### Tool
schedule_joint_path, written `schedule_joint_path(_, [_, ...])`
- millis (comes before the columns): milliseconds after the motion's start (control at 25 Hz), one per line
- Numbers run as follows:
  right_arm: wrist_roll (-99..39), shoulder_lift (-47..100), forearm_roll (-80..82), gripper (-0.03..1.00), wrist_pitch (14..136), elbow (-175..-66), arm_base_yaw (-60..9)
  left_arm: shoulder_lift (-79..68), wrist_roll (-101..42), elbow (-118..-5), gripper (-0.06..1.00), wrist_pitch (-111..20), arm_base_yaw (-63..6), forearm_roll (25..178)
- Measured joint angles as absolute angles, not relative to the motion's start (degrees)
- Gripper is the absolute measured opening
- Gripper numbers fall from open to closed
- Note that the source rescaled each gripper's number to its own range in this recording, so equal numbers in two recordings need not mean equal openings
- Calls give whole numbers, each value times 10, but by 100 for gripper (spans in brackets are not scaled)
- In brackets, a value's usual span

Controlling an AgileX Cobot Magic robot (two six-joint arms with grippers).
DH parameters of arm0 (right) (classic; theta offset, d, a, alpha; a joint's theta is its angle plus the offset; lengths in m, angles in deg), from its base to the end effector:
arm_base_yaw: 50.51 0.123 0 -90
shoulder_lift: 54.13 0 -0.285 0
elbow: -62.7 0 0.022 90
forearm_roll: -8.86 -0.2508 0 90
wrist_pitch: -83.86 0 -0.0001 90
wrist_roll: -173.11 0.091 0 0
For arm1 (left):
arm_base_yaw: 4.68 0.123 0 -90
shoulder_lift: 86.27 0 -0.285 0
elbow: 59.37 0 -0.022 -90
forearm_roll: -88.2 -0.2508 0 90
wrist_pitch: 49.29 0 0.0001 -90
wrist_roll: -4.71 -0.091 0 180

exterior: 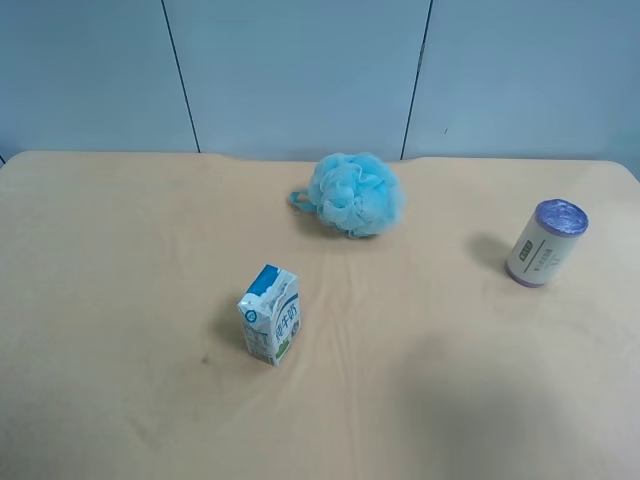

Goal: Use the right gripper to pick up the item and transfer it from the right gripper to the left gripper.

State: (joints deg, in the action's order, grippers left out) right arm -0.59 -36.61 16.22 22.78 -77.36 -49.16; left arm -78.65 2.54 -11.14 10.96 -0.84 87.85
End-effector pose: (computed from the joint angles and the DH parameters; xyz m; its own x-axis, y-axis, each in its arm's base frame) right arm 0.0076 -0.0100 0.3192 -0.4704 0.0362 -0.8817 0.0977 0.9951 -0.0113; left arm -0.0056 0.0001 0.2797 -0.4415 0.0114 -0.8972 -0.0537 0.9978 0.0391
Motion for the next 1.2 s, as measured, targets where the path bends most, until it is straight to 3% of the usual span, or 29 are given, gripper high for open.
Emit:
schedule_joint_path(720, [-18,235,177,100,173,-1110,-492,-786,25,-111,100,110,-8,879])
schedule_joint_path(1200, [-87,425,72,100,183,-1134,-536,-786,25,-111,100,110,-8,879])
